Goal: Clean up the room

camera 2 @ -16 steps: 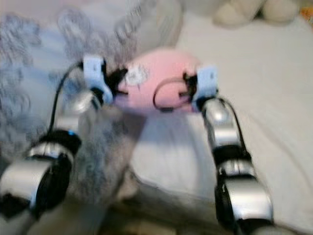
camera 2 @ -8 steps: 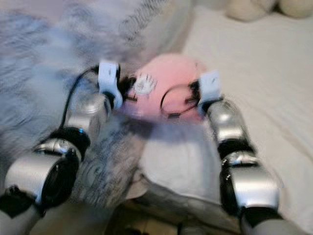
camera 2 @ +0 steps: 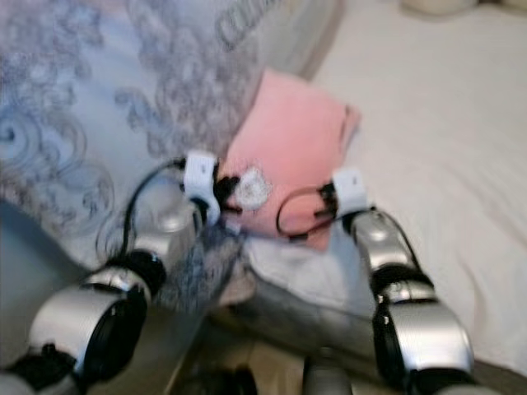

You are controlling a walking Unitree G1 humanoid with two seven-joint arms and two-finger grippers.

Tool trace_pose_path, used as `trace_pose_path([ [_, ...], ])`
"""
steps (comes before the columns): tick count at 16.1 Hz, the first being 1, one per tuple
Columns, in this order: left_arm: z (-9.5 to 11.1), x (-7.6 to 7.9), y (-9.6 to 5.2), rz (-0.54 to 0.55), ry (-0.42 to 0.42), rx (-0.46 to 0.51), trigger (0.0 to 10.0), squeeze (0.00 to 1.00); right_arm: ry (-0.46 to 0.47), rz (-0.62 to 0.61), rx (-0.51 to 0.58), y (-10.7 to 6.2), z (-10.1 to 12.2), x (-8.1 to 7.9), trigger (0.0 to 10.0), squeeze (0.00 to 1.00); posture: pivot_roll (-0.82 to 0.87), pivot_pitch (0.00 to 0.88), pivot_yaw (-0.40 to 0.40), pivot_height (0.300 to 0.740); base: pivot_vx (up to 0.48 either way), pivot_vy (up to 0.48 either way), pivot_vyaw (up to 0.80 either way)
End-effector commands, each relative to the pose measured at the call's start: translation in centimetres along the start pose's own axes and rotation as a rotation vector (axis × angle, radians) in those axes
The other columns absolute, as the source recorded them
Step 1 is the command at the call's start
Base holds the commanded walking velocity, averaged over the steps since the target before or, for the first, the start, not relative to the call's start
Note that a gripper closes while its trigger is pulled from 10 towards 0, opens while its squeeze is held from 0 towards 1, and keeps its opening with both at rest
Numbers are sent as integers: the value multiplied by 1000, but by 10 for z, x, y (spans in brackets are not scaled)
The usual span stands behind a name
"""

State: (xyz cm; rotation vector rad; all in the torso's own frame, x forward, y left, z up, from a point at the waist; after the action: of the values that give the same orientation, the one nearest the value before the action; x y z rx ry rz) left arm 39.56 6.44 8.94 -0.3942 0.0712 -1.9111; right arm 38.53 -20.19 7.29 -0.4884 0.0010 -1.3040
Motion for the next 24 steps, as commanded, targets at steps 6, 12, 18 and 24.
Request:
trace_pose_path([
  [6, 23, -33, -5, 85, 49, 54, 10000, 1000, 142, -78, 112, 2, 23, 10, 10000, 1000, -168, 182, 196, 740, 0, 0, 0],
  [12, 83, -43, -19, 86, 170, 318, 10000, 1000, 252, -131, 268, -13, 33, 13, 10000, 1000, -168, 116, 191, 740, 0, 0, 0],
  [18, 68, -62, -84, 147, 198, 444, 10000, 1000, -23, -136, 440, -62, 59, -12, 10000, 1000, -199, 0, 149, 740, 0, 0, 0],
  [24, -15, -41, -100, 243, -13, 299, 10000, 1000, -50, -73, 467, -44, 105, 6, 10000, 1000, -193, 0, -2, 740, 0, 0, 0],
])
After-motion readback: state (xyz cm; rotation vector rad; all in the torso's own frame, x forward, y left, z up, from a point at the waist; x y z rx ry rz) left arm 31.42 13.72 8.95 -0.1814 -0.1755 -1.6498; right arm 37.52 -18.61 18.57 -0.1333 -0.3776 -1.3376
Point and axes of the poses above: a point about 5 cm out from each wrist's last joint towards the gripper, its own y axis pointing out of the wrist towards the gripper, its own z axis along the axis of the wrist's last joint, x = y × z, the point moved 3 cm from there along y, pointing out of the wrist towards the gripper, and after that the axes turned 6 degrees about -y, right-handed, at the moved point
